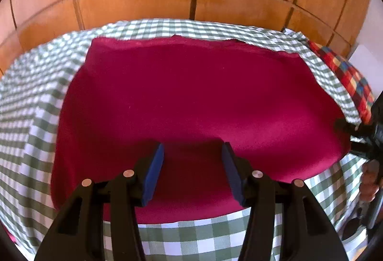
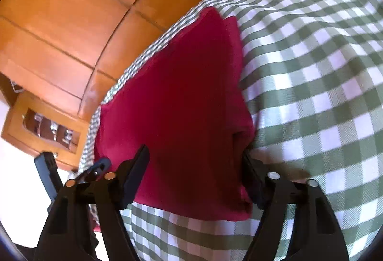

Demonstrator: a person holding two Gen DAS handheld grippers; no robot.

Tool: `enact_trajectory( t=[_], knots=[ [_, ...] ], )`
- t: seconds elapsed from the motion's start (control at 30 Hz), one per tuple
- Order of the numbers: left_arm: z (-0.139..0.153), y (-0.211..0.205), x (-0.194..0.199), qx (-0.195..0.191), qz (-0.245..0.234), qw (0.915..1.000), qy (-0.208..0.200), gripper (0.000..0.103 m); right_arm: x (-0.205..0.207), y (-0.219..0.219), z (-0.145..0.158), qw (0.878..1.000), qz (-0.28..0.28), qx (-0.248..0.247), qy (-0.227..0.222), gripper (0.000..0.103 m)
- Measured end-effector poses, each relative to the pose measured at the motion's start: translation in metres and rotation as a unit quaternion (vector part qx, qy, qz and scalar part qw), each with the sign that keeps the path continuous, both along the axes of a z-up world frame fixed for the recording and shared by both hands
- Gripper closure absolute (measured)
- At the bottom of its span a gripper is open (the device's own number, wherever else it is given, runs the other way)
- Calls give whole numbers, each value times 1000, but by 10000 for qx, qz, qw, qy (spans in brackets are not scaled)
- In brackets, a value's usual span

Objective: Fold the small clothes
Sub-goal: 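Grasp the folded sweater edge with the right gripper and lift it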

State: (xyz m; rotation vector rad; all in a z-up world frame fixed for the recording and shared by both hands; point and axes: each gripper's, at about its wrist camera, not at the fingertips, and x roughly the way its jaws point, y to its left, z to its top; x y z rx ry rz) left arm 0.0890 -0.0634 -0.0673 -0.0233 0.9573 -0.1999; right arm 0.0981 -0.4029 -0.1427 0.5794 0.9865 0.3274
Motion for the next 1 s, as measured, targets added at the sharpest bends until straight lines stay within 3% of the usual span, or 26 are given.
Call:
enact_trajectory(
  t=[0.07, 0.13, 0.23, 0.33, 0.6, 0.8, 1.0],
  knots=[
    [-1, 5, 3, -182, 18, 9998, 76, 54, 0, 5, 3, 10000, 46, -80, 19, 70],
    [0, 9, 4, -306, 30, 9995, 113, 58, -3, 12, 9, 9998, 103, -171, -40, 78],
    [6, 22, 5, -601, 36, 9981, 155, 65, -4, 23, 31, 9990, 167, -312, -271, 81],
    [15, 49, 5, -946, 172, 9953, 120, 65, 1, 41, 60, 9971, 326, -369, -583, 81],
    [15, 119, 1, -1663, 598, 9838, 295, 66, 11, 130, 118, 9820, 1337, -430, -1264, 81],
    [-2, 161, -5, -2368, 896, 9661, 512, 66, 23, 227, 121, 9652, 2206, -475, -1317, 82],
    [3, 189, -11, -2507, 1169, 9603, 363, 66, 29, 313, 84, 9453, 2989, -949, -898, 82]
  ],
)
